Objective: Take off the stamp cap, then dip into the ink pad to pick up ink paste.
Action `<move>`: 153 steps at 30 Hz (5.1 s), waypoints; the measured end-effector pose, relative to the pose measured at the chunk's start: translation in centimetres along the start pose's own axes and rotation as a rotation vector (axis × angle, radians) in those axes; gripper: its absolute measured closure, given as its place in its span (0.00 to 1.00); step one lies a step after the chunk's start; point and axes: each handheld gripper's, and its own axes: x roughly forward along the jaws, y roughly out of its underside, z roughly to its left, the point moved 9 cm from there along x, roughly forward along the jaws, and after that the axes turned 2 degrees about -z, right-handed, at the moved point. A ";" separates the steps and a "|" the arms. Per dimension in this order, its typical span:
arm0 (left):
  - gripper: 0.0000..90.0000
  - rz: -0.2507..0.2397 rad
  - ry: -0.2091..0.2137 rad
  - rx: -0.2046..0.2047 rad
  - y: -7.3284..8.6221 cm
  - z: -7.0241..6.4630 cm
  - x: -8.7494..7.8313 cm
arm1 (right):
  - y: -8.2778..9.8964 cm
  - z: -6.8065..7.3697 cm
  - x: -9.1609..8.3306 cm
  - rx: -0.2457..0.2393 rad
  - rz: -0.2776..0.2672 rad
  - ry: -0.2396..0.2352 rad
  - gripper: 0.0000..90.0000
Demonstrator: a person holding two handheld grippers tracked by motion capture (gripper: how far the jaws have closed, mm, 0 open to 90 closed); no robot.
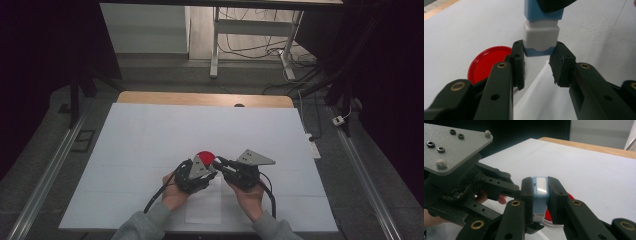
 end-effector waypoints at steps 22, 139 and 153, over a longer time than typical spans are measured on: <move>0.73 0.034 -0.046 0.027 0.9 1.2 -0.3 | -1.0 -1.4 -1.2 0.022 -0.029 0.018 0.84; 0.73 0.010 -0.118 -0.233 10.2 6.0 -15.1 | -1.1 -2.2 0.3 -0.024 0.011 0.012 0.84; 0.73 0.011 -0.122 -0.237 10.2 6.0 -14.9 | -0.6 -2.4 2.4 -0.021 0.060 -0.002 0.84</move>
